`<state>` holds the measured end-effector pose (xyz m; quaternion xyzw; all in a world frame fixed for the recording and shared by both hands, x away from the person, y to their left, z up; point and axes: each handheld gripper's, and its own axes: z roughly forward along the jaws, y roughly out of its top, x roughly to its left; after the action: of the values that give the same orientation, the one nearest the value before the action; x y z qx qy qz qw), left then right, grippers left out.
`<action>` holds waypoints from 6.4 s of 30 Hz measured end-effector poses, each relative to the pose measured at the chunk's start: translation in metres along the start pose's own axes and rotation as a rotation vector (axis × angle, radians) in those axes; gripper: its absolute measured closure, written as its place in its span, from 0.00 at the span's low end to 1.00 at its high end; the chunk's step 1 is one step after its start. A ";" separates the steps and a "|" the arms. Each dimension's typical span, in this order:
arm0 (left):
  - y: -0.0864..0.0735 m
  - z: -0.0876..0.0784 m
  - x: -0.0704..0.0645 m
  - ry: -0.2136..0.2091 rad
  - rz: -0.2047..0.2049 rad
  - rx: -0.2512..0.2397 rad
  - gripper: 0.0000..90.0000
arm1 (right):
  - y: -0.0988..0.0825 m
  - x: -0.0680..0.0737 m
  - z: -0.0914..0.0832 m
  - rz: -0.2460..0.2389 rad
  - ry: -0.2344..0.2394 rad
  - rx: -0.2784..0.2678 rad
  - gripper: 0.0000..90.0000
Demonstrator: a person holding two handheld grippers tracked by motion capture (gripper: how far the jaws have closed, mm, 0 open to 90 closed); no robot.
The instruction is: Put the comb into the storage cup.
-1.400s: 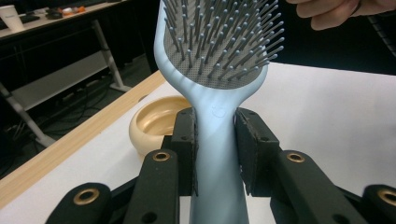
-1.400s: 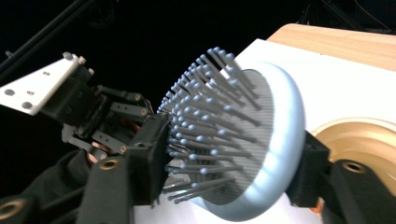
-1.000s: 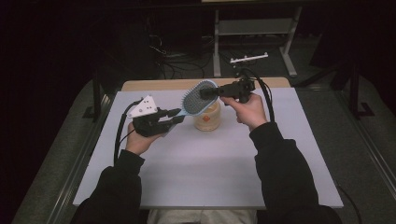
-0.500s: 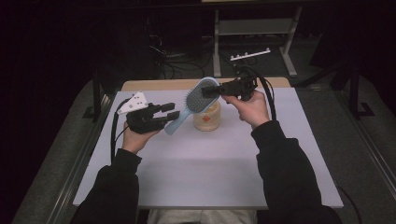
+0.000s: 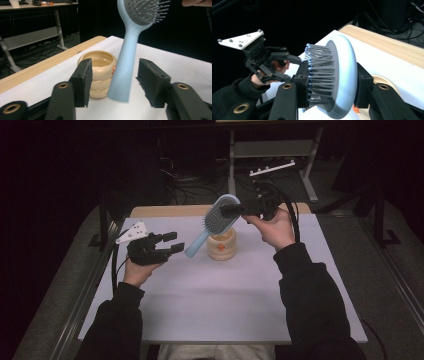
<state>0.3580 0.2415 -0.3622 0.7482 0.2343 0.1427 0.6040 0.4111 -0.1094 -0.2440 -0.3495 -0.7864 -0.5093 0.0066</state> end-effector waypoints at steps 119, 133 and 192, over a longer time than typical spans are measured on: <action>-0.077 -0.082 0.030 0.158 -0.099 -0.031 0.00 | 0.012 -0.077 0.037 -0.014 -0.272 0.131 0.61; -0.076 -0.083 0.030 0.153 -0.099 -0.032 0.00 | 0.001 -0.088 0.053 0.026 -0.247 0.140 0.61; -0.083 -0.082 0.027 0.142 -0.107 0.009 0.00 | -0.041 -0.085 0.003 -0.060 -0.311 0.028 0.00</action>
<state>0.3251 0.3375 -0.4260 0.7252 0.3169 0.1618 0.5894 0.4536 -0.1629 -0.3096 -0.4003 -0.7950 -0.4381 -0.1259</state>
